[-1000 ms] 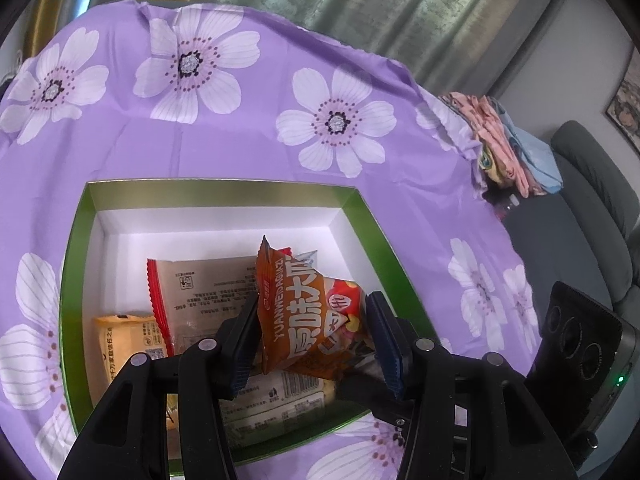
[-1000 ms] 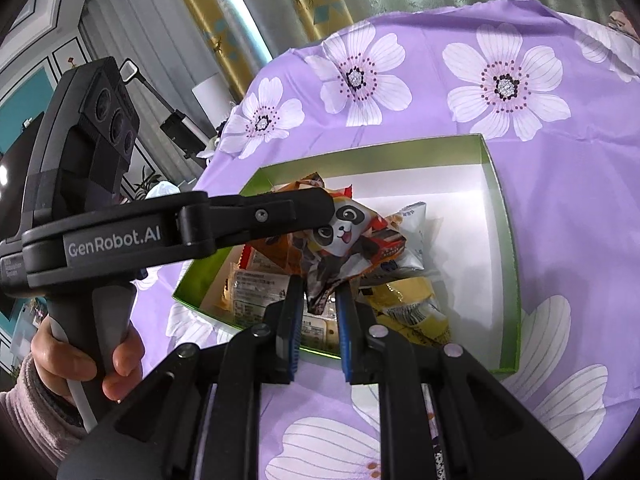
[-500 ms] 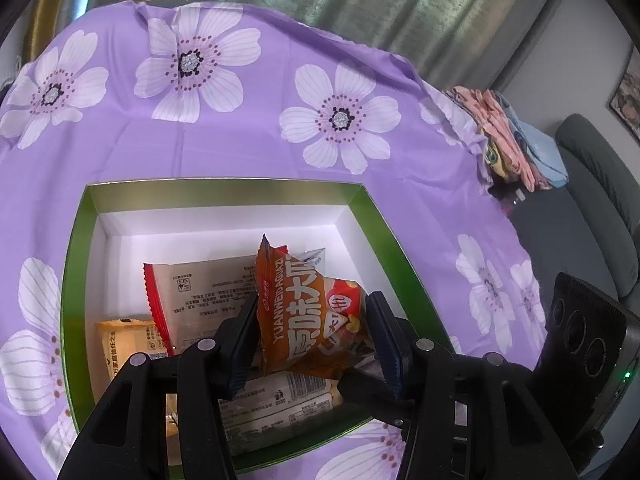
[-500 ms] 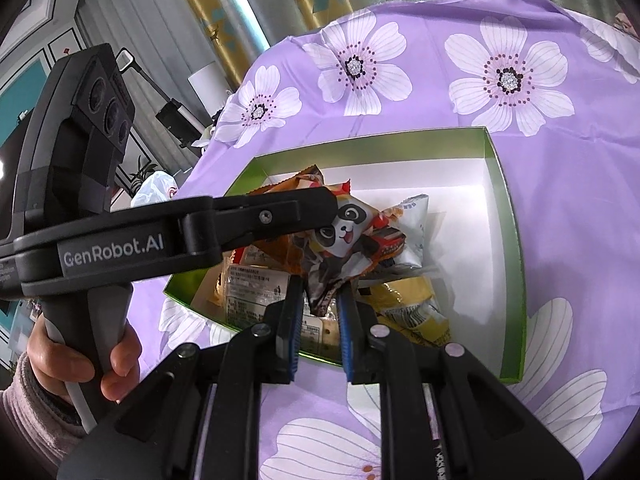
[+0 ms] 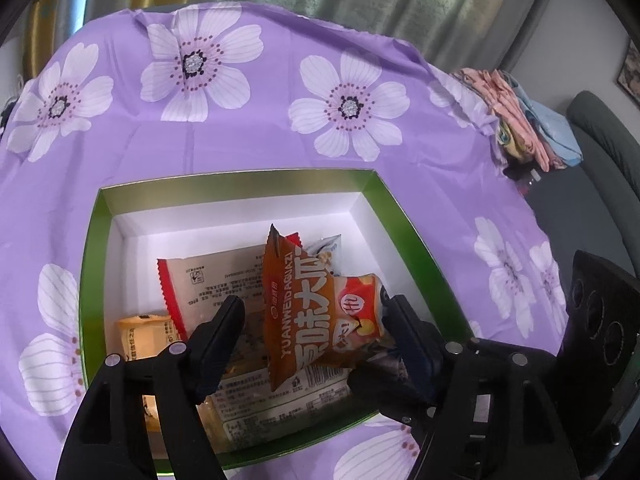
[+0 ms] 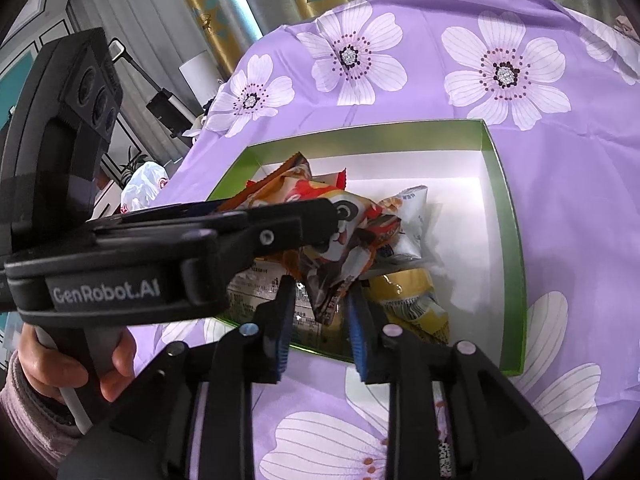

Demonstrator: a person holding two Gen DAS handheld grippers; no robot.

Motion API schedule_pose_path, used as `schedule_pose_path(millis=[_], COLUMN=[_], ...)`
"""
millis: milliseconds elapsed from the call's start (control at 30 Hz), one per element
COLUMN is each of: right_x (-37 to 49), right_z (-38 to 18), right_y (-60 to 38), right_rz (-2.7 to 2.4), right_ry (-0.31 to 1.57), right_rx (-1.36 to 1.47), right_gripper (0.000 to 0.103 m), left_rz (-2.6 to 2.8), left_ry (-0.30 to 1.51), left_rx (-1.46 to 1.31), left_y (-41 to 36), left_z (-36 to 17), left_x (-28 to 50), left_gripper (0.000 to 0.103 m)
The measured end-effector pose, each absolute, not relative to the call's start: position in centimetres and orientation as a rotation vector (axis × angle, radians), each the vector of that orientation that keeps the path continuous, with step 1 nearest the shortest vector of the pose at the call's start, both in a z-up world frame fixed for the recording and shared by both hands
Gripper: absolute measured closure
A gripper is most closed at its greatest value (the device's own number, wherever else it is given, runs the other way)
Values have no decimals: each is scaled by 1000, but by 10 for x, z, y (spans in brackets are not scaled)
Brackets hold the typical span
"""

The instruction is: Organize snacks

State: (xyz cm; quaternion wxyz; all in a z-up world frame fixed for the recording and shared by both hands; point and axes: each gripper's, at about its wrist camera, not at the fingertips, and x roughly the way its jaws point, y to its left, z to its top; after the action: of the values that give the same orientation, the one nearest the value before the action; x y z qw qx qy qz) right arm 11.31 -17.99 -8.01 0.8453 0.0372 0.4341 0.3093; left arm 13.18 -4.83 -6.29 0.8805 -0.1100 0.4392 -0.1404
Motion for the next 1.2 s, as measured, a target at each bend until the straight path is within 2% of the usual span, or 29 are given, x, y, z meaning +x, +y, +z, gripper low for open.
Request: schedule_pose_path(millis=[100, 233, 267, 300, 333, 367, 433, 633, 1200], right_x=[112, 107, 105, 104, 102, 101, 96, 85, 43], right_z=[-78, -71, -68, -66, -64, -62, -55, -37, 17], right_y=[-180, -180, -181, -182, -183, -184, -186, -190, -198], right_rz=[640, 604, 593, 584, 577, 572, 558, 511, 497], right_ry=[917, 897, 887, 882, 876, 870, 855, 820, 740], right_rx=[71, 37, 29, 23, 18, 15, 8, -19, -98], right_gripper=[65, 42, 39, 34, 32, 30, 19, 3, 1], left_rz=[-265, -239, -228, -217, -197, -183, -163, -124, -74], left_ry=[924, 935, 937, 938, 935, 932, 930, 908, 867], left_rx=[-196, -165, -154, -145, -132, -123, -115, -113, -180], left_y=[-49, -47, -46, -46, -45, -44, -42, -36, -26], left_z=[-63, -58, -56, -54, -51, -49, -44, -25, 23], left_x=[128, 120, 118, 116, 112, 109, 104, 80, 24], left_gripper=[20, 17, 13, 4, 1, 1, 1, 1, 1])
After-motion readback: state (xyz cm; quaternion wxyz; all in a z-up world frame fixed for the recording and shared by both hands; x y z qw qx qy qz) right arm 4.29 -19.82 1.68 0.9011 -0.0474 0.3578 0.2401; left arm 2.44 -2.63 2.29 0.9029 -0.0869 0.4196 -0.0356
